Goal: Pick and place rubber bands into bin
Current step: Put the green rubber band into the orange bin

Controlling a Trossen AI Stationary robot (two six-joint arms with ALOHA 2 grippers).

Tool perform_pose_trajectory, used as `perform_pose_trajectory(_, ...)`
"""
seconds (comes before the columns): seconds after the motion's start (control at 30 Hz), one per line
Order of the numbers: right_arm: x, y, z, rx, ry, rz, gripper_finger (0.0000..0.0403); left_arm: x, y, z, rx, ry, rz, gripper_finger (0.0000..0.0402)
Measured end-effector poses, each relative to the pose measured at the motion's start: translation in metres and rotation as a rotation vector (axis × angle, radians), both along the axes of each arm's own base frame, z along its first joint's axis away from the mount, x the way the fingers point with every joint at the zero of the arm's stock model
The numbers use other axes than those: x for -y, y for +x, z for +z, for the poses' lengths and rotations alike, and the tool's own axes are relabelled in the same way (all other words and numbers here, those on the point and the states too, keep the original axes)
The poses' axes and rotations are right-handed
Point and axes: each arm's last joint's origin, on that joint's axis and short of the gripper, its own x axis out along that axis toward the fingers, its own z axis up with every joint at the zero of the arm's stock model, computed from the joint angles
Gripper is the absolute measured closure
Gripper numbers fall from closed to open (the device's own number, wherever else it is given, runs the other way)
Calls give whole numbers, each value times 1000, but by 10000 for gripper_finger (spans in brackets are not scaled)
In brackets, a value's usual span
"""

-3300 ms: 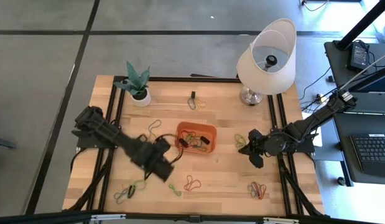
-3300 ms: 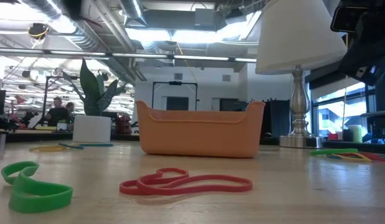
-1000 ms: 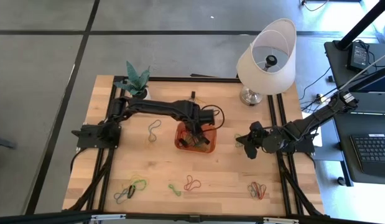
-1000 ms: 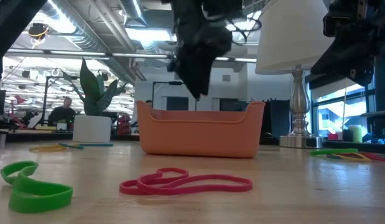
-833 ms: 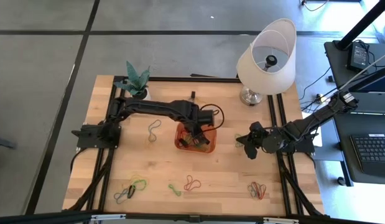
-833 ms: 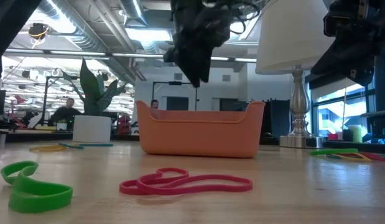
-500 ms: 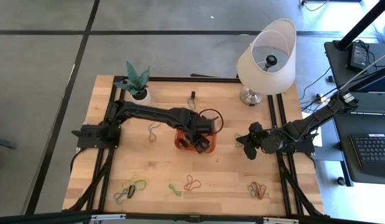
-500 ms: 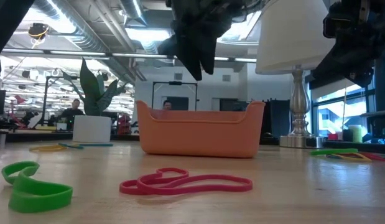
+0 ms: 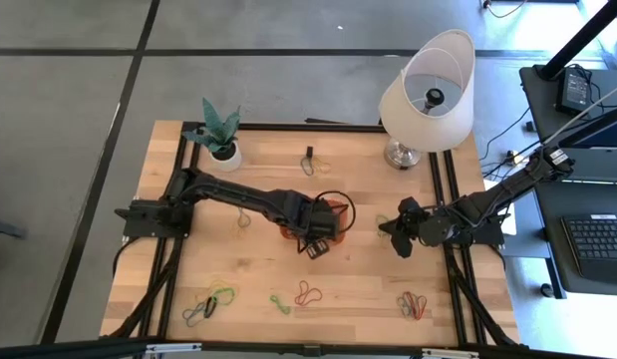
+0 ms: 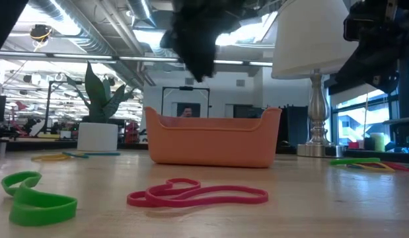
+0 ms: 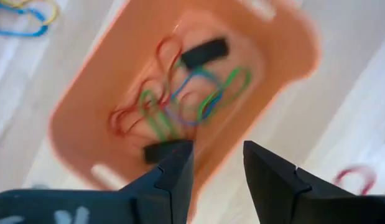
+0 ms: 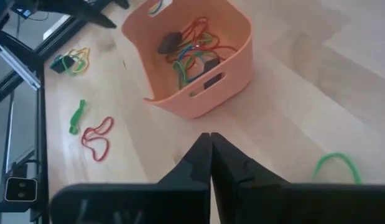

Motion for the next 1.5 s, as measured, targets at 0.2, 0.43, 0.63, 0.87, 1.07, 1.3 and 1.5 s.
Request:
perform_pose_trajectory(0.2, -2, 3, 0, 16, 43, -24, 400, 17, -14, -1, -110, 81, -112, 268)
perform_pose_trajectory(0.43, -7, 26, 13, -18, 22, -60, 401, 35, -19, 2, -121, 185, -331, 270)
perform_pose_trajectory(0.63, -2, 53, 22, -225, -37, -140, 402, 23, -37, 13, -26, 221, -414, 271)
perform_pose_trajectory(0.87, 15, 69, 18, -588, -24, -208, 396, -6, -111, 14, 189, 173, -362, 272)
perform_pose_trajectory(1.07, 40, 77, -2, -807, 89, -274, 356, -20, -174, 13, 481, 115, -318, 272)
perform_pose_trajectory(1.3, 63, 91, -25, -905, 60, -261, 308, -33, -231, 6, 655, 86, -310, 272)
perform_pose_trajectory(1.5, 73, 101, -48, -991, 46, -258, 282, -41, -260, 0, 732, 91, -279, 272)
